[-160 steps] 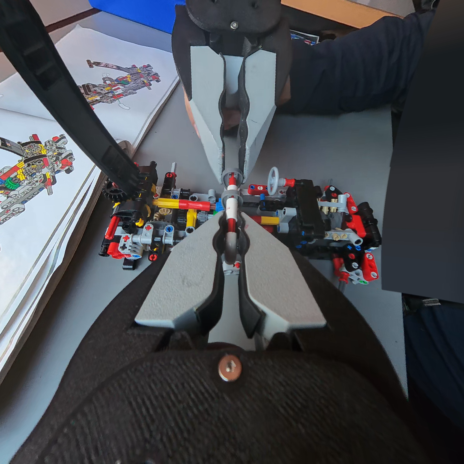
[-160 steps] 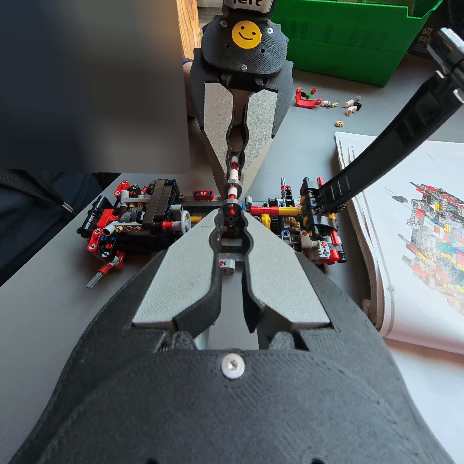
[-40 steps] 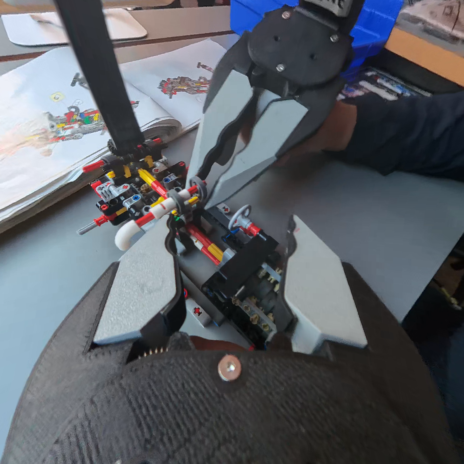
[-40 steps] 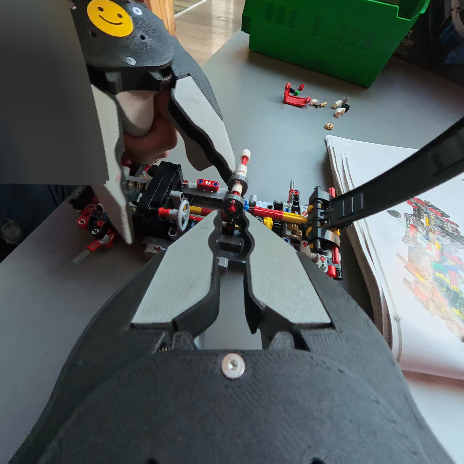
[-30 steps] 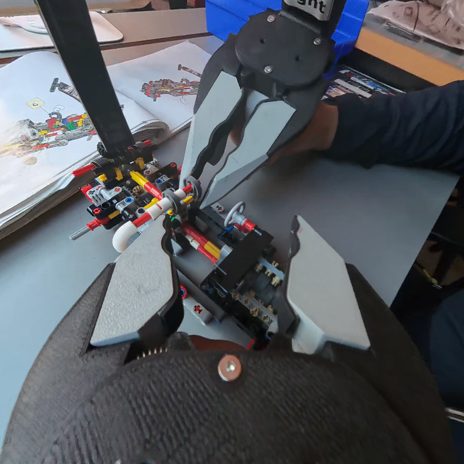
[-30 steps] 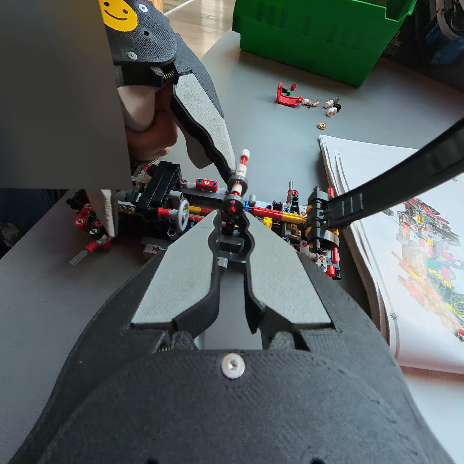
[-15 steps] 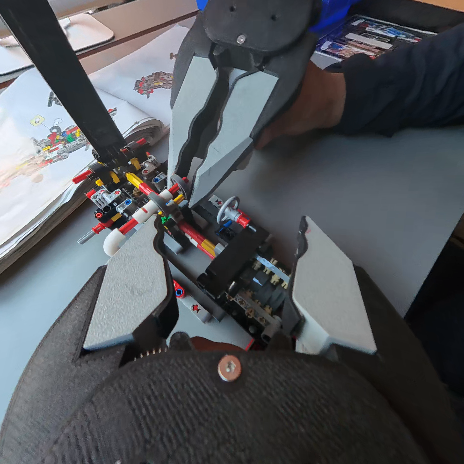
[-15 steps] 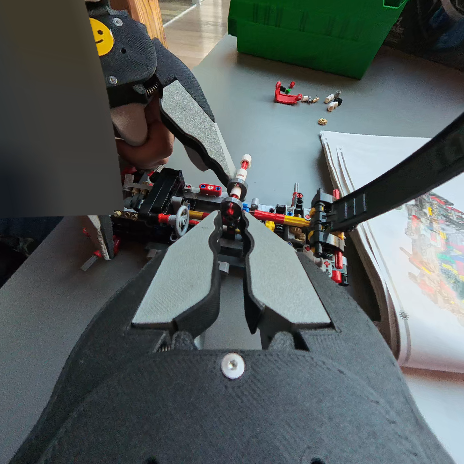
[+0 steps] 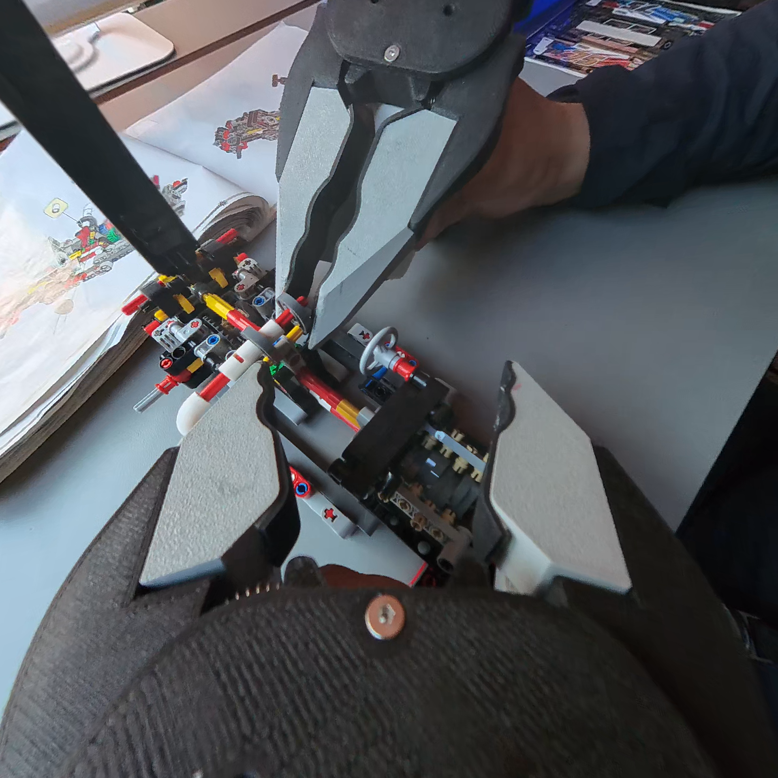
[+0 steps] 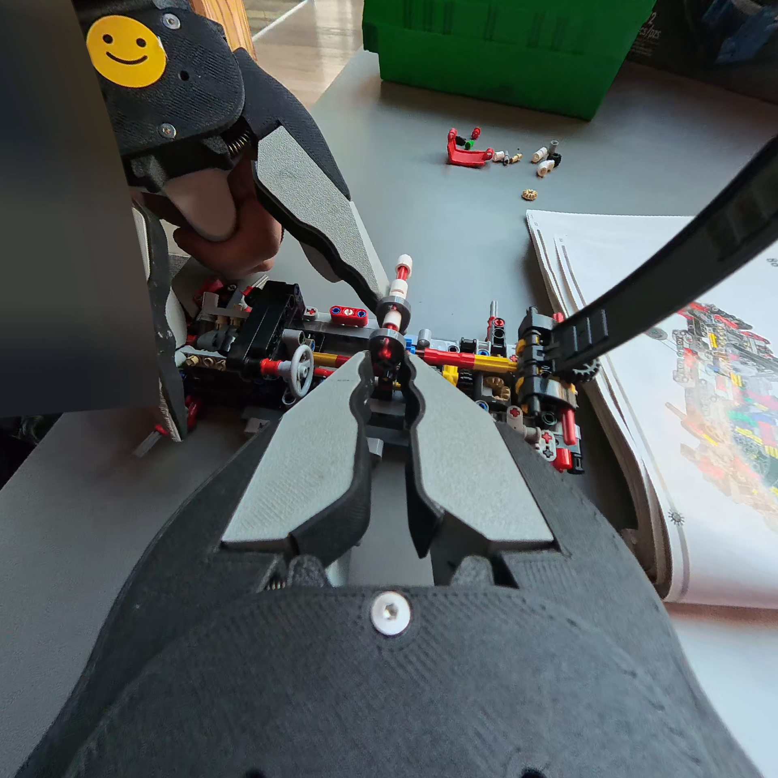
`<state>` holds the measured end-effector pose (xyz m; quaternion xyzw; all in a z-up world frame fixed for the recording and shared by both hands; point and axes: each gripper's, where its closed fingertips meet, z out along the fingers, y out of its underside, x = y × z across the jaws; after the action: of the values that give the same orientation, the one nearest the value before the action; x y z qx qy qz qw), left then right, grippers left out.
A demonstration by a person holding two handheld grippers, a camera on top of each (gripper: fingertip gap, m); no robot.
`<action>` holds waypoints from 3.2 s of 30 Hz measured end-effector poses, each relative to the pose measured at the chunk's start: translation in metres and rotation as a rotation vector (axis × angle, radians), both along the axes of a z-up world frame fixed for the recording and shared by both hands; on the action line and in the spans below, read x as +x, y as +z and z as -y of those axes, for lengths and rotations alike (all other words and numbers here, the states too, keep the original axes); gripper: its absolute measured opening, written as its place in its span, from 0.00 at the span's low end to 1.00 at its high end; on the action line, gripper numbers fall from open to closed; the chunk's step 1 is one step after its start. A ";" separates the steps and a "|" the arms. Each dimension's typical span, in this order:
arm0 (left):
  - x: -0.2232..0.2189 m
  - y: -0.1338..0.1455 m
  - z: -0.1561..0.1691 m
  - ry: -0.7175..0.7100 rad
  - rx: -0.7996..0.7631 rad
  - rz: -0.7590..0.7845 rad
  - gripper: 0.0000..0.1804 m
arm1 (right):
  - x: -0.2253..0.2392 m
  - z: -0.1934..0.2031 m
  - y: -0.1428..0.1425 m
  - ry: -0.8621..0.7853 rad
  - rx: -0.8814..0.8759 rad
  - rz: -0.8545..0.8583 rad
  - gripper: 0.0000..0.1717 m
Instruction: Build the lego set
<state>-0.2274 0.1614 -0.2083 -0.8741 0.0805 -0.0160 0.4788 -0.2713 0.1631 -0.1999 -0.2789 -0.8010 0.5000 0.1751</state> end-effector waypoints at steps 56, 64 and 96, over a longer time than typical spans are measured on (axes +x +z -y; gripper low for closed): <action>-0.006 -0.002 -0.003 -0.005 -0.037 -0.034 0.53 | -0.003 -0.002 -0.001 -0.011 0.000 0.008 0.06; -0.014 0.002 -0.006 0.016 -0.013 0.035 0.49 | -0.005 -0.005 0.001 -0.022 -0.028 0.022 0.06; -0.031 0.003 -0.009 0.161 -0.060 0.133 0.34 | -0.004 -0.008 0.013 -0.087 -0.050 -0.081 0.07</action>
<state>-0.2586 0.1709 -0.2053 -0.8887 -0.0224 -0.0381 0.4563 -0.2757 0.1710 -0.1871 -0.2971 -0.7675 0.5229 0.2219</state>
